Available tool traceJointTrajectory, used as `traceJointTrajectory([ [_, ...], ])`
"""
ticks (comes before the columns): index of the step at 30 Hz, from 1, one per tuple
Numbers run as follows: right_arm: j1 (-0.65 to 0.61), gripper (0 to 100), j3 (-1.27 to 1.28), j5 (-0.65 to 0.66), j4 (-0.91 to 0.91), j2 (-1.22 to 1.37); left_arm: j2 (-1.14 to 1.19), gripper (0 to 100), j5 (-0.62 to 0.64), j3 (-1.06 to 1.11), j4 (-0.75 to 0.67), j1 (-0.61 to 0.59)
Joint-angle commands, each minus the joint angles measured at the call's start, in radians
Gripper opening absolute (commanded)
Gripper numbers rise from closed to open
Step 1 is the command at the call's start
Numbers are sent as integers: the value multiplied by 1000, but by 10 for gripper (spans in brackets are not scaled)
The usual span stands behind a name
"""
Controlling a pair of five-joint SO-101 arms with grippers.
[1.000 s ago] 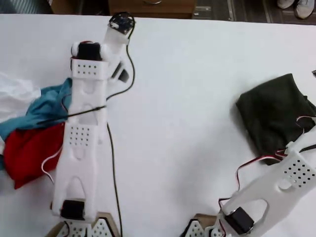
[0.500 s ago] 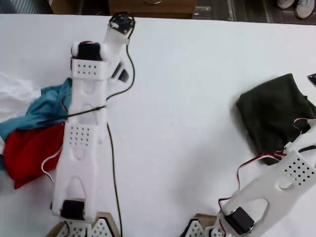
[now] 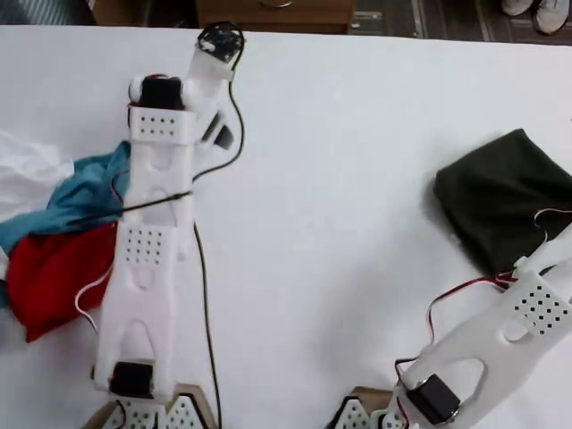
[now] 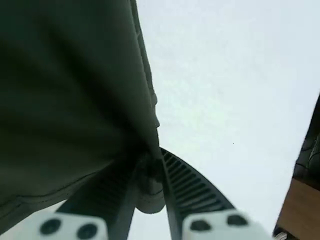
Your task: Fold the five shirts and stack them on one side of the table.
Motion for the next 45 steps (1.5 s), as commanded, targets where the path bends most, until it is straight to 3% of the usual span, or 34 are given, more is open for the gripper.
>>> traceJointTrajectory([
  [1, -4, 20, -32, 6, -42, 13, -80, 264, 0, -28, 17, 11],
  [9, 4, 36, -46, 84, -70, 117, -80, 264, 0, -28, 17, 11],
  [15, 12, 227, -163, 41, -30, 117, -80, 264, 0, -27, 17, 12],
  [21, -39, 214, -362, 38, 262, 116, -78, 264, 0, -27, 17, 17],
  [29, -117, 213, -313, 26, 266, 94, -78, 264, 0, -27, 17, 15],
  [41, -334, 212, -307, -236, 271, 93, -78, 264, -5, -27, 17, 15],
  [45, -355, 212, -253, -321, 278, 41, -78, 264, -5, -27, 17, 14],
])
